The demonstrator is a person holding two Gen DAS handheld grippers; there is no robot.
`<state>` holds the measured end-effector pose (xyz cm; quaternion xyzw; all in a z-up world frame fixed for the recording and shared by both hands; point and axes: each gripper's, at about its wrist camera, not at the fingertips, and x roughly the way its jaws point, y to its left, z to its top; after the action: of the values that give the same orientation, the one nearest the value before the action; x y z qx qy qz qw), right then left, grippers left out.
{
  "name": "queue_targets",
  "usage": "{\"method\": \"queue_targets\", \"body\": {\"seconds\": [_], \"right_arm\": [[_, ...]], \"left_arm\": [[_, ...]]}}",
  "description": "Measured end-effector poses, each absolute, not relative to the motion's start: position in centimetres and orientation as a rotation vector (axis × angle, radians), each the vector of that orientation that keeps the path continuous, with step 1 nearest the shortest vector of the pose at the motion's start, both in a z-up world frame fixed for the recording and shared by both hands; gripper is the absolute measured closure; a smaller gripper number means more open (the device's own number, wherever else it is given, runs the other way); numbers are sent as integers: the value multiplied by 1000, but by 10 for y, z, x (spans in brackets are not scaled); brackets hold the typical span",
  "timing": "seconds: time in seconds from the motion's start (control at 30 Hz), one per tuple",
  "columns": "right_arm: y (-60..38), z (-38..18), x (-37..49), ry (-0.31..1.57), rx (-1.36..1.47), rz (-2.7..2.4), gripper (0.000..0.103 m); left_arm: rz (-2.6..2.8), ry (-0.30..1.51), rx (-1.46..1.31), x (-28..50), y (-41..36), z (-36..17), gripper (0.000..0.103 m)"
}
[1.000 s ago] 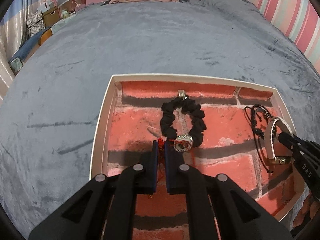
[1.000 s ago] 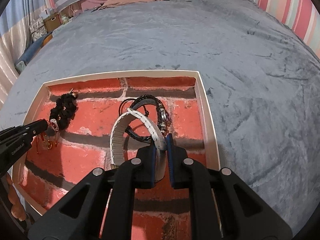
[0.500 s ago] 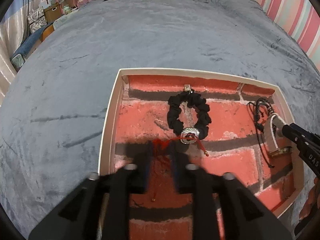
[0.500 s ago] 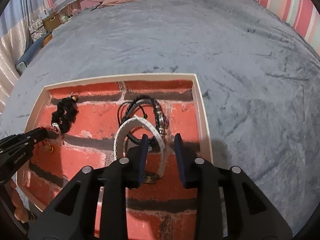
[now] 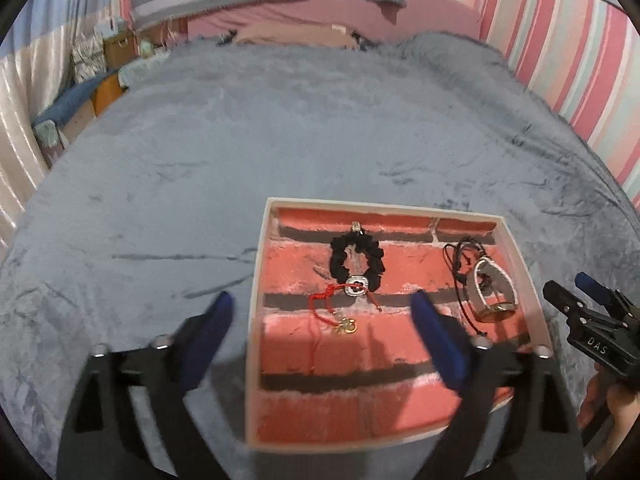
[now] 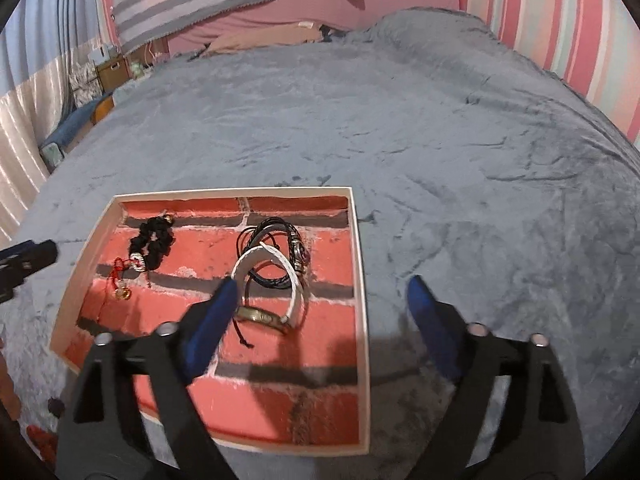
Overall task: Organize jewelry
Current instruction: 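Carry both items into the tray and open both tools to release, then grasp the orange scrunchie with left tool while right tool grasps the black hair tie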
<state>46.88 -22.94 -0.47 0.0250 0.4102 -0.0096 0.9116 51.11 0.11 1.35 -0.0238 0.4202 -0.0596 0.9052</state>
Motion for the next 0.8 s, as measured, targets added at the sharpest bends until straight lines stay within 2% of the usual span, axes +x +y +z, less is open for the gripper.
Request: {"method": "queue_targets", "body": {"seconds": [0.1,0.47,0.8], "right_arm": [[-238,6,448,795,69,-25,4],[-243,38,356,663,20,-43,4],[-229,49,279,604,8,-41,4]], "left_arm": [[-119,810,-20,489,10,30,11],[-96,691,-13,403,45,57,11],[-65,657,52,326,56,49,11]]}}
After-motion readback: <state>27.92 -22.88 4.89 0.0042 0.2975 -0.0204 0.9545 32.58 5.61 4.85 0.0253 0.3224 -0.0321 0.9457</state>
